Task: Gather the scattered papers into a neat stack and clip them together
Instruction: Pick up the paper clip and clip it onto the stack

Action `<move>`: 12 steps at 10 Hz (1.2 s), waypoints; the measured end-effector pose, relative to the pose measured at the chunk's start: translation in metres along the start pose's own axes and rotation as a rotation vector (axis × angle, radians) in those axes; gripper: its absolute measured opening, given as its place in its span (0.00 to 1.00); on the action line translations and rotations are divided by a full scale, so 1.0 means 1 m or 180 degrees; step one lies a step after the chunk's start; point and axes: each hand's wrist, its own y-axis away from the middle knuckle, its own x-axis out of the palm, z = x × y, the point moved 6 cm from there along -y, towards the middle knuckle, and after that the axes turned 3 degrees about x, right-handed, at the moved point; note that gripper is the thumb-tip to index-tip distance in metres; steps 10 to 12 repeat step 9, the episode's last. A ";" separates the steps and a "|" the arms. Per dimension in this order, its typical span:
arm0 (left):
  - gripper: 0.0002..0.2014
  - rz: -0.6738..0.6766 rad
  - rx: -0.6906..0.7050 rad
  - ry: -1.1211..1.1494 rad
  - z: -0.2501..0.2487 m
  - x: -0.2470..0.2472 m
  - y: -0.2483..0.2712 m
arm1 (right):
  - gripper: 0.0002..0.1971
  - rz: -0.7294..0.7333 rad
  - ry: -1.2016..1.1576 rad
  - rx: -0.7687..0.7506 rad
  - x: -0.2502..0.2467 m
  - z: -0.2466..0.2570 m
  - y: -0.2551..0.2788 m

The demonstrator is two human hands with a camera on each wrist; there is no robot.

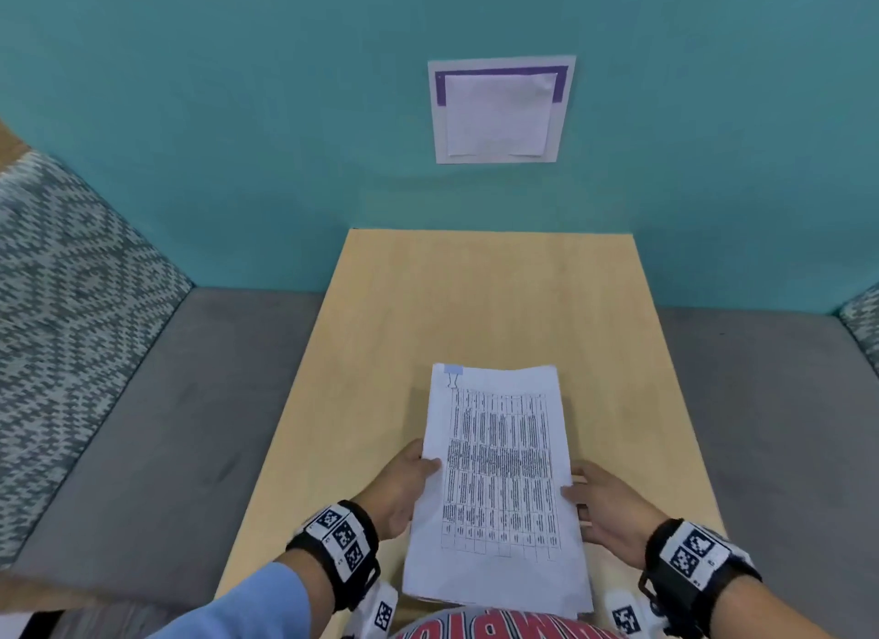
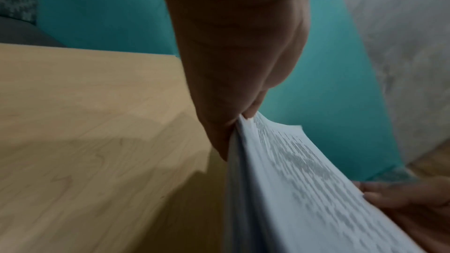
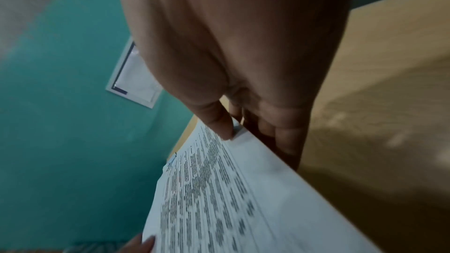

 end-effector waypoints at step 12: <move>0.40 -0.0534 0.0622 -0.3981 0.051 -0.032 -0.042 | 0.16 -0.0670 0.2303 -0.0625 -0.012 0.043 -0.060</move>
